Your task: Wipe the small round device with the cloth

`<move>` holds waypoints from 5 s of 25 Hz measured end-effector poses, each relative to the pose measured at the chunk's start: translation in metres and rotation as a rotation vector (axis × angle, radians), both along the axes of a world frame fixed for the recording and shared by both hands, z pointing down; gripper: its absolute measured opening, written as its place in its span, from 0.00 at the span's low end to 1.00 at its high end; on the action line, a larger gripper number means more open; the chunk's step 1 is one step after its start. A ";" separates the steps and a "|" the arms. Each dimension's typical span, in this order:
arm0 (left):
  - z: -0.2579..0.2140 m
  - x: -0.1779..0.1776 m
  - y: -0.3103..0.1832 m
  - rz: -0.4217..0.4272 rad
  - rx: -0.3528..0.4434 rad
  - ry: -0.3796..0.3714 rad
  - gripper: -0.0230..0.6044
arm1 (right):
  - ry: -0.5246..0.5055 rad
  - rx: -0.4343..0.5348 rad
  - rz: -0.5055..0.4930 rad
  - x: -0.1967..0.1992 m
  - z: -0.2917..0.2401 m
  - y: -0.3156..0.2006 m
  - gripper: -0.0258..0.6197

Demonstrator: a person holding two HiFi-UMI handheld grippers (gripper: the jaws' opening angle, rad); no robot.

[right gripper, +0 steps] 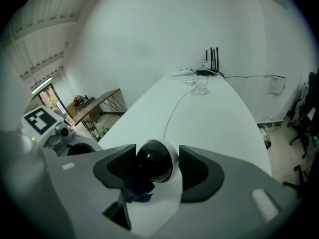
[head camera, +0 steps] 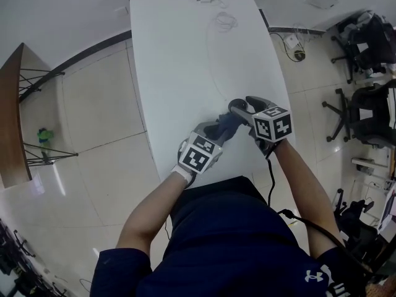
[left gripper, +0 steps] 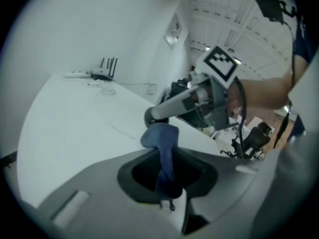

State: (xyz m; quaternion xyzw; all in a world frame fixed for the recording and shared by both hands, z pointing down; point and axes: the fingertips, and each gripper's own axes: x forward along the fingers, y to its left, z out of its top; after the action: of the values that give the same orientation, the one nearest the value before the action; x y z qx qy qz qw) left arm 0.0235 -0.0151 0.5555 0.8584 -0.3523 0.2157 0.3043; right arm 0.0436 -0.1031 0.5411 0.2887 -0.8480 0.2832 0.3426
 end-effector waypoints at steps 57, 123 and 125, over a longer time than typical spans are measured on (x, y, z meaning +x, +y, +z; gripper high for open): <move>0.000 0.084 -0.108 1.460 -0.023 -0.630 0.11 | -0.403 0.012 0.502 0.146 -0.042 0.027 0.36; -0.057 0.021 -0.052 -0.094 0.192 -0.075 0.19 | -0.112 0.085 -0.741 -0.009 0.013 -0.054 0.22; -0.050 0.021 -0.054 -0.103 0.177 -0.122 0.17 | -0.114 0.028 -0.788 -0.012 0.025 -0.043 0.22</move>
State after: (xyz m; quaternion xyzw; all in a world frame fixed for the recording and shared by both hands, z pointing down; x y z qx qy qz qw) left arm 0.0447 -0.0687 0.5058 0.8479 -0.4316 0.2194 0.2161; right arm 0.0319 -0.1465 0.5657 -0.0704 -0.9152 0.1342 0.3733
